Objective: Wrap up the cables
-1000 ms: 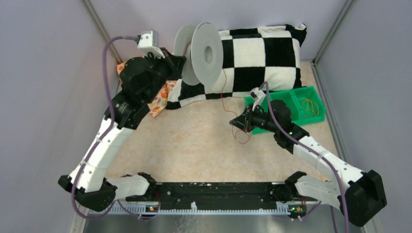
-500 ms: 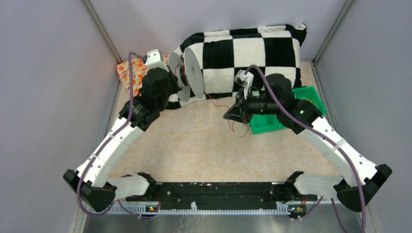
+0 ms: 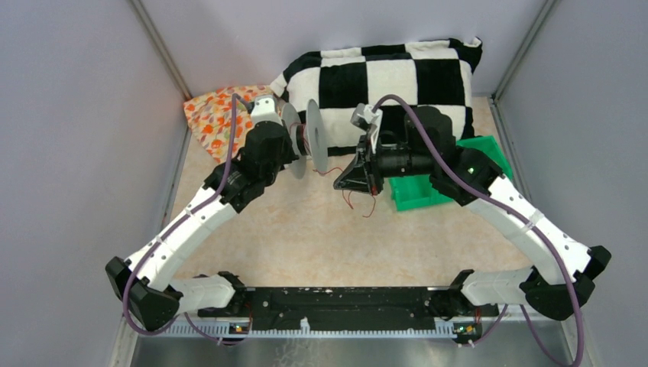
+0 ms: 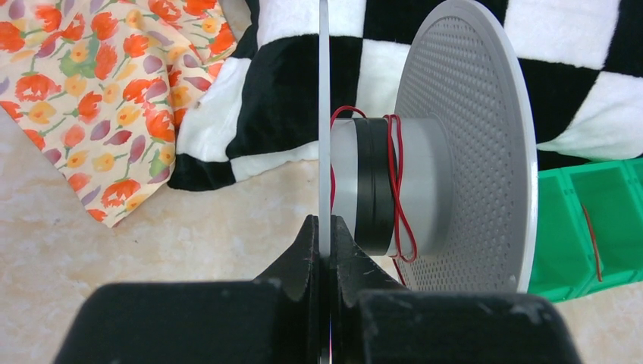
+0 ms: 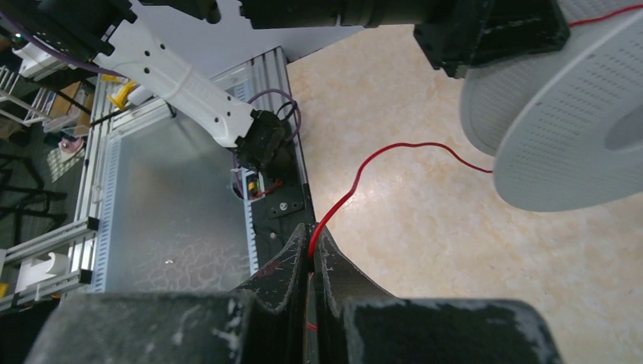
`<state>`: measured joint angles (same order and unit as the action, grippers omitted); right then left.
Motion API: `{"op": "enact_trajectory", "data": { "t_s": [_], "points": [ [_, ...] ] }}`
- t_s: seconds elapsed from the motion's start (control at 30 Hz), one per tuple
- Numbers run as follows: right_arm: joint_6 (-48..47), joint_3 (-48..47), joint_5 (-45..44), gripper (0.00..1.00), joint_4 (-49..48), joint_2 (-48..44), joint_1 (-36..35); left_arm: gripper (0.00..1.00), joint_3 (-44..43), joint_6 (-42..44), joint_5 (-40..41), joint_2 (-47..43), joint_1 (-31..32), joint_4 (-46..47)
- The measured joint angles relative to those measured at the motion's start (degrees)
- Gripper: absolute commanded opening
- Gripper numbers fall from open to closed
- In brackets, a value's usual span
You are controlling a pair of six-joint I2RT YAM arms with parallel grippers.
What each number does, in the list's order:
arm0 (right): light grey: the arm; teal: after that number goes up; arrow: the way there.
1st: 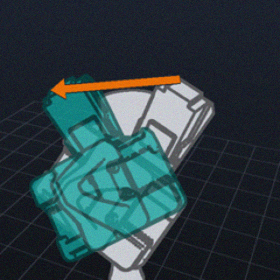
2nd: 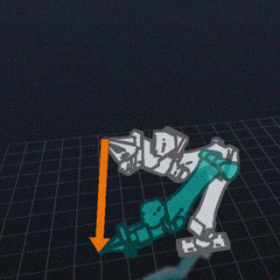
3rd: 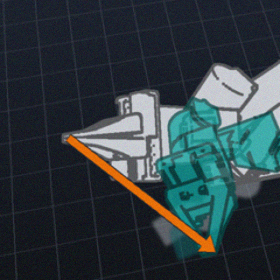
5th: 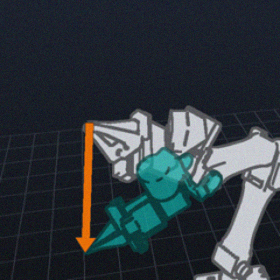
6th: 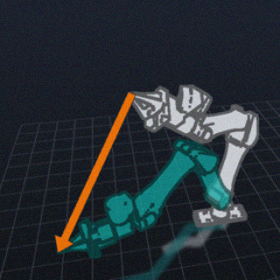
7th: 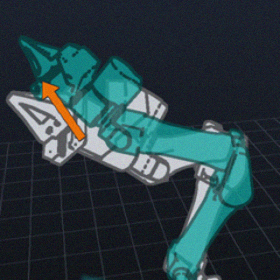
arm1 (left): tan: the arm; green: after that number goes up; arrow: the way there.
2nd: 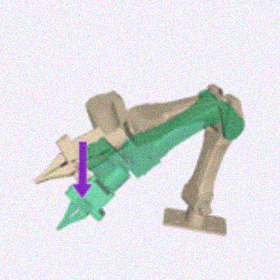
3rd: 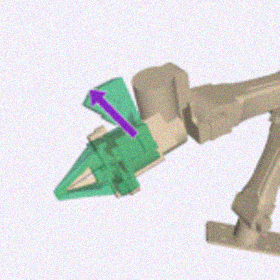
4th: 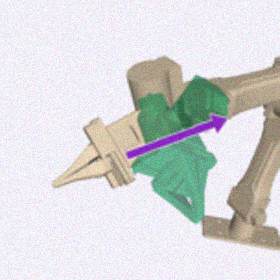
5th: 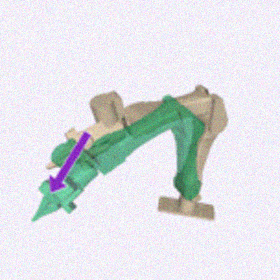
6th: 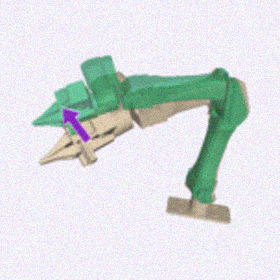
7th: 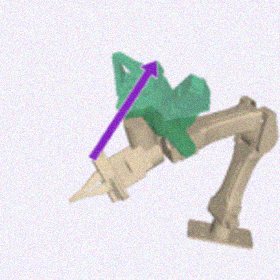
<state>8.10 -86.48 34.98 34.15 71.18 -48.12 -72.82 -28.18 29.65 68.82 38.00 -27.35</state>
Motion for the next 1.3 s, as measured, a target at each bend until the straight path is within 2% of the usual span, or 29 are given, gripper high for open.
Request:
{"op": "enact_trajectory", "data": {
  "t_s": [0.13, 0.27, 0.43, 0.6, 0.77, 1.0, 1.3],
  "points": [
    [0.4, -1.4, -0.9, 0.0, -0.3, 0.2, -1.0, 0.0, 0.1, 3.0, -1.0, 1.7, 0.1, 0.9],
    [-1.3, -2.0, -7.3, 0.0, -1.4, -1.5, -0.7, 0.0, -0.1, 5.5, -1.9, 6.4, 3.8, 1.2],
    [-2.4, -0.7, -11.4, 0.0, -1.7, -4.0, 5.8, 0.0, 0.3, 7.2, -5.6, 10.9, 11.2, 1.4],
    [-4.5, 0.2, -16.3, 0.0, -0.8, -4.3, 10.2, 0.0, 1.7, 11.7, -8.4, 10.7, 14.6, 2.1],
    [-6.3, 2.3, -18.7, 0.0, 0.3, -4.0, 13.2, 0.0, 5.7, 17.9, -12.8, 7.3, 15.9, 5.4],
    [-7.1, 8.7, -20.4, 0.0, 1.7, -4.0, 18.3, 0.0, 13.7, 25.2, -22.6, -2.9, 16.0, 9.4],
    [-6.7, 17.0, -19.4, 0.0, 2.9, -5.7, 25.3, 0.0, 14.1, 29.9, -34.1, -8.4, 16.0, 8.3]
  ]
}}
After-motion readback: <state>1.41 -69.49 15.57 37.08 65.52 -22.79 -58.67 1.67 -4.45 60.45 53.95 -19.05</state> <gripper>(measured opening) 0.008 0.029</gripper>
